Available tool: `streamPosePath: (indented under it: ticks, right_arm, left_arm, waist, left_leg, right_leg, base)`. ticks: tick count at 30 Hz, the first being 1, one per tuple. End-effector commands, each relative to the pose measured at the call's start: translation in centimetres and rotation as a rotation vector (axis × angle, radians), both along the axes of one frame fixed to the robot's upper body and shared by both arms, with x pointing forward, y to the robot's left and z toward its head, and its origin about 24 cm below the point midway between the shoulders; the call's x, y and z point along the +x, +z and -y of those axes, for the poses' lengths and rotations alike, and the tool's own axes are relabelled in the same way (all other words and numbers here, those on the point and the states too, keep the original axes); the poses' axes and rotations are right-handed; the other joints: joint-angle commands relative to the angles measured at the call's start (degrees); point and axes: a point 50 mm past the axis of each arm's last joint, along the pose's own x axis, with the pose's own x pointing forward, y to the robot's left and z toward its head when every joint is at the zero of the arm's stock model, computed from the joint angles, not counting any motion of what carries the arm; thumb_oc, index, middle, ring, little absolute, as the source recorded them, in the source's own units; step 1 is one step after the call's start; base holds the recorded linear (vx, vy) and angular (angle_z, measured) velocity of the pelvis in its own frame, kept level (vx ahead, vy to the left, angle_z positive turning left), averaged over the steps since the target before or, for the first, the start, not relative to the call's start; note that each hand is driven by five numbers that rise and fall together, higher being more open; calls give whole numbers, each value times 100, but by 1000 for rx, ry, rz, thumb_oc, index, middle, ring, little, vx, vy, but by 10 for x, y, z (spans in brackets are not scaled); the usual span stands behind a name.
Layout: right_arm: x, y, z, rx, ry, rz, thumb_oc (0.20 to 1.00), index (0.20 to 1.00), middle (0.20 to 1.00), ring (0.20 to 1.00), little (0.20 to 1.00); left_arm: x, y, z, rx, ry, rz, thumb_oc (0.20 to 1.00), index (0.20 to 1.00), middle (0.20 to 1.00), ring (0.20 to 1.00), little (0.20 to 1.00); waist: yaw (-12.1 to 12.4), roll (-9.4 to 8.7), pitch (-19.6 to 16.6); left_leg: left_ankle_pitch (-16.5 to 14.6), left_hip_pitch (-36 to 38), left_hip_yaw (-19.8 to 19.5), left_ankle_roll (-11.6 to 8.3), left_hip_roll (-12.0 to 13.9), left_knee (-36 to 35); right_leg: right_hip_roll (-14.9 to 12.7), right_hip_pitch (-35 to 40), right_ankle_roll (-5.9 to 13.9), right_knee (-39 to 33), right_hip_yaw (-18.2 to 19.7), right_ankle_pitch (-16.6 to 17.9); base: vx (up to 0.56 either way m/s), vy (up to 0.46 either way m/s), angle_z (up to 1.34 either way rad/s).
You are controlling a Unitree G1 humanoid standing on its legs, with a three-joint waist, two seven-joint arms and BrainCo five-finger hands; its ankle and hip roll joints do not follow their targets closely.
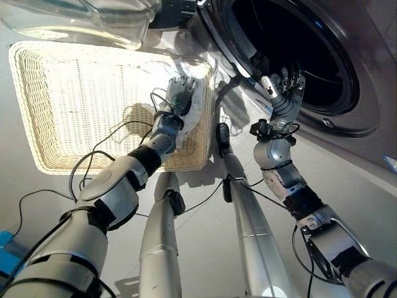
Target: Put the clothes into the washing machine.
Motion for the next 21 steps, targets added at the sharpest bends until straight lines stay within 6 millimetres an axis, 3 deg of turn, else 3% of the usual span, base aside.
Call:
streamPosePath:
  ticks: [1, 21]
  right_arm:
    - [-16, 21, -3, 127, 40, 157, 1000, 1000, 1000, 1000, 1000]
    - [-16, 18, 6, 141, 42, 154, 1000, 1000, 1000, 1000, 1000]
  left_arm:
    - [10, -11, -71, -102, 331, -208, 200, 200, 200, 200, 200]
    - [8, -14, -79, -224, 198, -147, 200, 200, 200, 200, 200]
  waist:
    - [-86, -128, 112]
    - [33, -87, 112]
  left_leg:
    - [-35, -38, 51, -398, -107, 198]
    - [-70, 467, 24, -387, -109, 176]
  right_leg:
    - [91, 140, 546, -226, -367, 518]
    - [20, 641, 532, -137, -512, 388]
  base:
    - [-7, -25, 7]
    - [-5, -2, 1]
